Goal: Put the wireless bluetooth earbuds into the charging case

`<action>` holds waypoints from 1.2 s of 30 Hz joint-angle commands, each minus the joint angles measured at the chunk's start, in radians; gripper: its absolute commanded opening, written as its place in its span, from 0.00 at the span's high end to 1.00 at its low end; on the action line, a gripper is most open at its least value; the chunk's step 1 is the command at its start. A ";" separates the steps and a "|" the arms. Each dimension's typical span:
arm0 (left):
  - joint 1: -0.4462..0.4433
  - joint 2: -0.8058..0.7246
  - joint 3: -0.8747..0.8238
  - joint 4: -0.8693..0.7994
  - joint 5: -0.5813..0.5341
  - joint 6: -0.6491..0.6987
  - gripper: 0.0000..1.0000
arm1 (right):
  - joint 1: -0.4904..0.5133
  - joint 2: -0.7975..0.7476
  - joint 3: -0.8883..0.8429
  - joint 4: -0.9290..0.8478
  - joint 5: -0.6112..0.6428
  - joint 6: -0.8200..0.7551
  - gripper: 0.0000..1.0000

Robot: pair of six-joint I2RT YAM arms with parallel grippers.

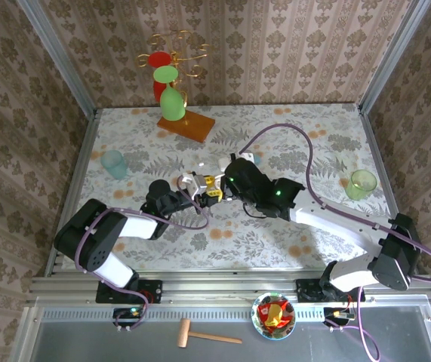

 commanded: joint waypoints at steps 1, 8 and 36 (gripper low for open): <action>-0.010 0.011 0.024 0.042 0.002 0.009 0.74 | 0.008 0.026 0.031 0.031 0.034 -0.014 0.87; -0.014 0.006 0.021 0.043 0.004 0.010 0.75 | 0.006 0.042 0.012 0.089 0.046 -0.010 0.88; -0.016 -0.032 0.021 0.043 -0.038 -0.016 0.75 | 0.006 0.127 -0.012 0.117 0.040 -0.026 0.87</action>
